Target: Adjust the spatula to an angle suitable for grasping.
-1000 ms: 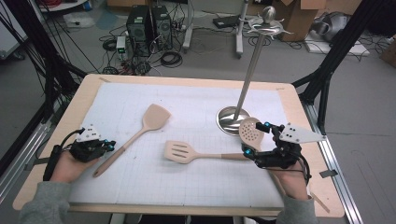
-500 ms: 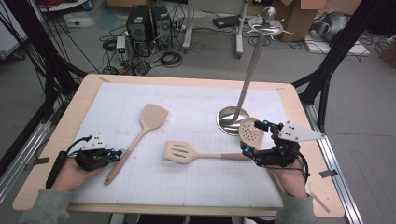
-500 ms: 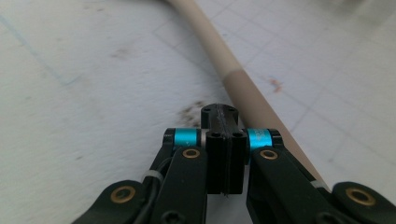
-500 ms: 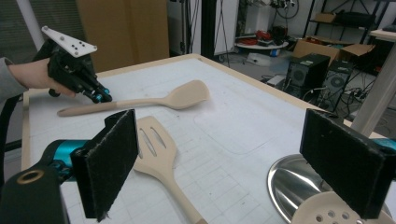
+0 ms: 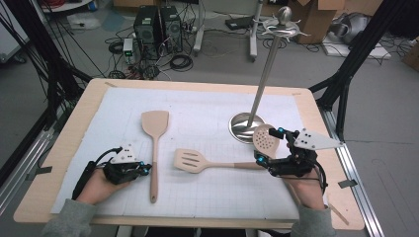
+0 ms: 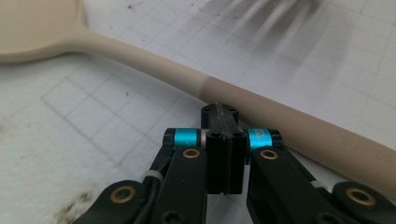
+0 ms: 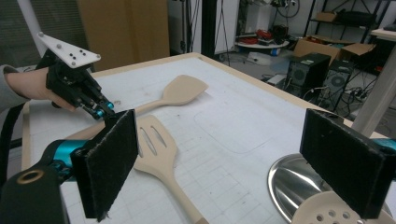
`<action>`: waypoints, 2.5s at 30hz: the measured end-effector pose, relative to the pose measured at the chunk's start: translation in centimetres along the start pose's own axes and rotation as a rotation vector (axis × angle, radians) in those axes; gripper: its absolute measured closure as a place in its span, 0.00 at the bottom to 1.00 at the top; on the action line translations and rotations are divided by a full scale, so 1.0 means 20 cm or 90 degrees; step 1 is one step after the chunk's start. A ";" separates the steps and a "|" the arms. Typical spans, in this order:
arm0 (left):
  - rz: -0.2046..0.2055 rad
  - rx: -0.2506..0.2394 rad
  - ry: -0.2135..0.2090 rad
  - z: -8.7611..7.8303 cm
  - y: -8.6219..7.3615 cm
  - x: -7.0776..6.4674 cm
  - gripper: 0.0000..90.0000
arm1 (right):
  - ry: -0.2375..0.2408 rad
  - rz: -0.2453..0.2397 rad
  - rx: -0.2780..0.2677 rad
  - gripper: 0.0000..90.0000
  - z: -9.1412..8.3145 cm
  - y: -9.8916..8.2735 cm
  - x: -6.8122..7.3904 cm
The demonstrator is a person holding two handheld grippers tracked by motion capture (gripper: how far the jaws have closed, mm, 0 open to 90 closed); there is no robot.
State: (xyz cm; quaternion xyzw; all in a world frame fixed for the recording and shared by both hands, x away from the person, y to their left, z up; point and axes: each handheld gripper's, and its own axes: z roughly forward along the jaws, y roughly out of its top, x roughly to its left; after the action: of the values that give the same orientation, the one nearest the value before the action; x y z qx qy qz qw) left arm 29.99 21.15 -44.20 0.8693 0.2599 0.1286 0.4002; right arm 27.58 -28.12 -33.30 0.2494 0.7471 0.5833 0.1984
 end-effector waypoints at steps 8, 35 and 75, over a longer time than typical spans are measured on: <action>-0.028 -0.076 0.051 -0.01 0.15 0.14 0.99 | -0.002 0.004 0.000 0.12 -0.01 0.00 0.00; 0.016 0.020 0.121 0.34 0.28 0.27 0.99 | 0.006 -0.001 -0.002 0.12 0.00 0.00 0.00; -0.053 -0.051 0.166 -0.20 -0.09 0.21 1.00 | 0.012 -0.006 0.011 0.12 0.03 0.00 0.01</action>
State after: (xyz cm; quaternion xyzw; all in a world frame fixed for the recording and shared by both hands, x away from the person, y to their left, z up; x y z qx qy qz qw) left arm 31.13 27.03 -42.90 0.8172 0.3402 0.2339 0.4021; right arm 27.67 -27.55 -33.49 0.2419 0.7551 0.5785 0.1917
